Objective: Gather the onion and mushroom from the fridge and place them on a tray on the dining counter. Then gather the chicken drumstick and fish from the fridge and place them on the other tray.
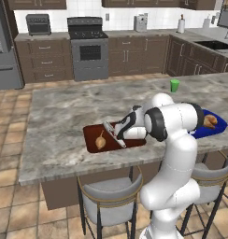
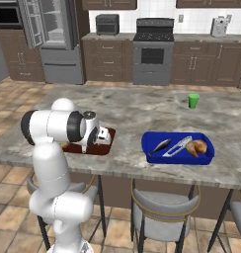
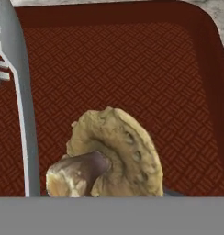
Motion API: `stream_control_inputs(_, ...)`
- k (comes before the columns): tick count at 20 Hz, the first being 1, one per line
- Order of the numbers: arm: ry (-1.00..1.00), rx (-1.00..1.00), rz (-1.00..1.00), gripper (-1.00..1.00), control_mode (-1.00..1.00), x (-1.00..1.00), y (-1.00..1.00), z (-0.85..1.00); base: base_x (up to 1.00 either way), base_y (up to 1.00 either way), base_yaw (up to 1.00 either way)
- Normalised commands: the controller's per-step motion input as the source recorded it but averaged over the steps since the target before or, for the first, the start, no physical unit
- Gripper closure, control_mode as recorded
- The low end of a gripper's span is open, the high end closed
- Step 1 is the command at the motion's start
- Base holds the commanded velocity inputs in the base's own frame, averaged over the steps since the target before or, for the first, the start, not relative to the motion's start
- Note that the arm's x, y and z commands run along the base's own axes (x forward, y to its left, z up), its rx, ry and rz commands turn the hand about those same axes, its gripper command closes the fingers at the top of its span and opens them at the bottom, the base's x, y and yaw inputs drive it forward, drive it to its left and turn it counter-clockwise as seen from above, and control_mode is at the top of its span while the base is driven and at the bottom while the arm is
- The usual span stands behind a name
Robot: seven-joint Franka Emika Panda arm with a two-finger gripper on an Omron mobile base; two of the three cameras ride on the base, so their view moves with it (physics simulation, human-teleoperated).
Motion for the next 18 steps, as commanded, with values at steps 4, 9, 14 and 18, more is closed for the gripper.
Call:
stream_control_inputs(4,0.0,0.0,0.0,-1.0,-1.0,0.08,0.11,-0.22,0.0,0.0,0.0)
stream_control_inputs(9,0.0,0.0,0.0,-1.0,-1.0,0.0,0.01,0.0,0.0,0.0,0.0)
stream_control_inputs(14,0.04,0.0,0.0,-1.0,-1.0,0.0,0.02,0.01,0.0,0.0,0.0)
stream_control_inputs(18,0.04,0.0,0.0,-1.0,-1.0,-0.01,0.0,0.15,0.0,0.0,0.0)
